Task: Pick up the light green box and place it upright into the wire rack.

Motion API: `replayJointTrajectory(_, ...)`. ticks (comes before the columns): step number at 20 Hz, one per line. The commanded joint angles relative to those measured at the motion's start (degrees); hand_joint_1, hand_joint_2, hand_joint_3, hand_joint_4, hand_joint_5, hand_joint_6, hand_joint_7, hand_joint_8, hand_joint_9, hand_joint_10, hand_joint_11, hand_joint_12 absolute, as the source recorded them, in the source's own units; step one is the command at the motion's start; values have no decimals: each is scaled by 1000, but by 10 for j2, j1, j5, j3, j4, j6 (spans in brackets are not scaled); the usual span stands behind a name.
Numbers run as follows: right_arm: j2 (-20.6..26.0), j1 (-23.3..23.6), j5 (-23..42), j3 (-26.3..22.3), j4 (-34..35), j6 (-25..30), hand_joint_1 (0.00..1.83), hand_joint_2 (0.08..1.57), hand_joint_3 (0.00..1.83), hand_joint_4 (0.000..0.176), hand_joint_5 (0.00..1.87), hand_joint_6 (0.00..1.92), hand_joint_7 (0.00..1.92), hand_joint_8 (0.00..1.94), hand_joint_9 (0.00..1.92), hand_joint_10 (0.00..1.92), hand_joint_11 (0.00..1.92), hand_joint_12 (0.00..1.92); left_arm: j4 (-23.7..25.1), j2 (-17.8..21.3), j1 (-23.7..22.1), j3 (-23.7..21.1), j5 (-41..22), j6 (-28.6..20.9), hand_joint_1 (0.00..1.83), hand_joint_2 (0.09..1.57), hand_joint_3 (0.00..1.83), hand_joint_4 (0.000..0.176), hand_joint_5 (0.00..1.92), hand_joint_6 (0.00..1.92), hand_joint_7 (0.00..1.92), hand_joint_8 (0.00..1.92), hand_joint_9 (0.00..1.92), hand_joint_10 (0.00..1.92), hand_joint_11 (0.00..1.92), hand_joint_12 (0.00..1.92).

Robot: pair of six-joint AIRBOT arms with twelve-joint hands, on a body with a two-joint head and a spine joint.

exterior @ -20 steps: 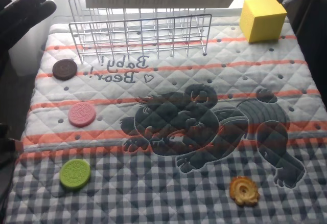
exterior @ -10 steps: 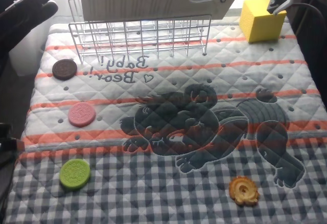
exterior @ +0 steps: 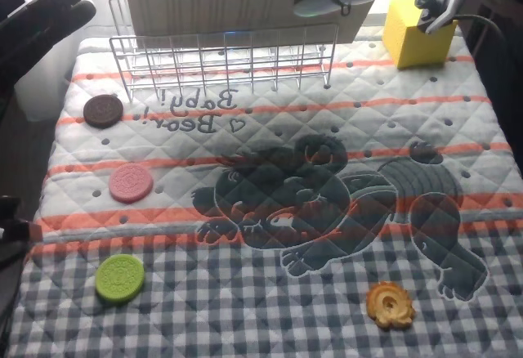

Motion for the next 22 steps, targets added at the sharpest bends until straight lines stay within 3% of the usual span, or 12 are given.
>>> replayJointTrajectory(1,2,4,55,6,26,1,1160,1116,2,0,979,963,1465,0,1673,0,1502,696,-2,-2,-8,4,-72,-4,483,1178,0,88,602,0,514,1,524,0,0,974)
replayJointTrajectory(4,-3,2,53,10,26,1,1155,1124,1,0,962,989,1421,0,1618,0,1412,653,-1,-3,-9,5,-72,-4,511,1177,0,84,589,1,505,0,506,0,0,942)
replayJointTrajectory(5,-4,2,53,11,26,1,1254,1084,0,0,945,876,1269,571,1583,0,1386,592,0,-3,-10,5,-72,-4,536,1170,0,75,593,0,509,0,510,1,0,933)
replayJointTrajectory(8,-8,-2,52,13,26,1,1244,1129,2,0,821,1085,1094,935,1311,0,1011,734,1,-4,-11,6,-71,-4,514,1175,0,62,609,4,531,3,538,5,0,996)
replayJointTrajectory(9,-10,-3,52,14,26,1,997,1100,0,0,744,428,971,483,1206,4,880,818,2,-5,-12,6,-71,-4,521,1169,0,66,615,6,534,4,535,4,0,999)
replayJointTrajectory(10,-11,-4,52,14,26,1,820,1060,0,0,648,132,925,224,1127,1,670,1137,2,-5,-13,6,-71,-4,527,1166,0,66,616,4,531,2,528,1,0,980)
replayJointTrajectory(12,-12,-6,52,14,26,1,683,1025,0,0,437,7,880,69,1085,18,487,1620,3,-6,-15,6,-71,-4,500,1170,0,87,598,0,517,1,521,5,0,950)
replayJointTrajectory(13,-12,-7,52,13,26,1,636,1030,1,0,360,1,754,18,948,3,394,1637,4,-6,-15,6,-71,-4,496,1171,0,89,594,0,518,1,525,5,0,963)
replayJointTrajectory(15,-12,-8,52,12,26,1,502,1006,0,16,173,0,364,0,479,0,26,1378,4,-6,-15,6,-71,-4,481,1178,2,87,588,1,514,0,522,2,0,954)
replayJointTrajectory(17,-11,-8,53,9,26,1,421,996,0,16,67,0,313,0,410,1,0,1294,4,-6,-15,6,-71,-4,505,1170,0,88,592,2,512,0,518,0,0,960)
replayJointTrajectory(20,-5,-10,62,3,28,1,358,896,0,64,0,0,166,0,346,0,15,1326,3,-7,-15,6,-72,-4,514,1168,0,70,616,4,529,3,536,5,0,1019)
replayJointTrajectory(22,9,-15,80,-7,39,1,356,870,0,77,0,0,53,1,68,0,0,533,1,-7,-15,6,-77,-4,517,1157,0,67,637,5,533,2,540,4,0,1066)
